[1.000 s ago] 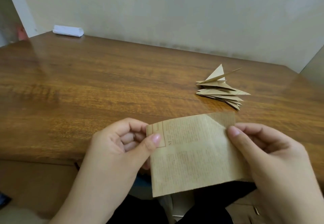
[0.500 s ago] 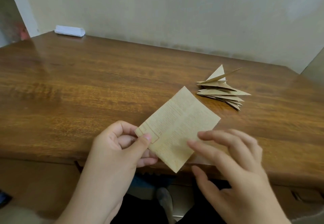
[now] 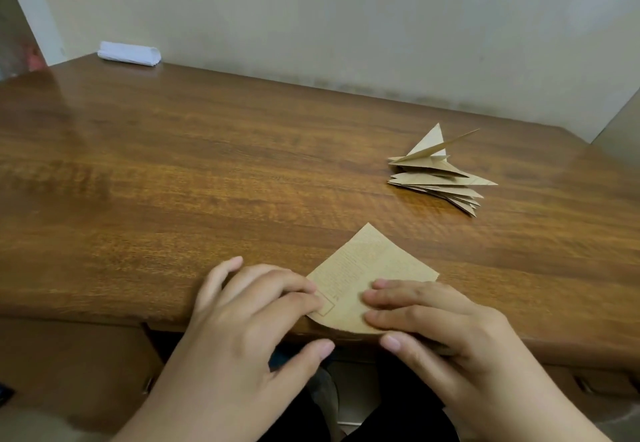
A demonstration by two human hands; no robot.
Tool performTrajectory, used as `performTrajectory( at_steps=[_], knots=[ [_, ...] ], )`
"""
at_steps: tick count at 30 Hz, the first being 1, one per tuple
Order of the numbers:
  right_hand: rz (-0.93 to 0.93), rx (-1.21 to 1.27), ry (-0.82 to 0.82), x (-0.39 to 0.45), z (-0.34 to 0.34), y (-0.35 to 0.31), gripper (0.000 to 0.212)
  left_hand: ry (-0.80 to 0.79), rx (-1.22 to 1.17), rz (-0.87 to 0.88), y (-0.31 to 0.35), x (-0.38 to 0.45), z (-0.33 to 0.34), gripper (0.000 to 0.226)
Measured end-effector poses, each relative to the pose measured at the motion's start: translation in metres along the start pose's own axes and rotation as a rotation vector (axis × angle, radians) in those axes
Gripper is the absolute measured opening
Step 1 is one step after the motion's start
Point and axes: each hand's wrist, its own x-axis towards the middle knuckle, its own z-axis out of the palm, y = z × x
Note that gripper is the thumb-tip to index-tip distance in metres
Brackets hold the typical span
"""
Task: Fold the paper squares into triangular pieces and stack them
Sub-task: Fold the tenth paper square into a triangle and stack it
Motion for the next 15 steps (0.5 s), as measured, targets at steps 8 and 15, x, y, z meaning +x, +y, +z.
performTrajectory(
  at_steps=[8, 15],
  knots=[
    [0.424, -0.002, 0.062, 0.029, -0.001, -0.014, 0.023, 0.233, 0.008, -0.237, 0.016, 0.013, 0.01, 0.023],
    [0.53, -0.245, 0.008, 0.058, 0.008, -0.013, 0.026, 0.23, 0.191, -0.326, 0.02, 0.025, 0.014, 0.027]
  ],
)
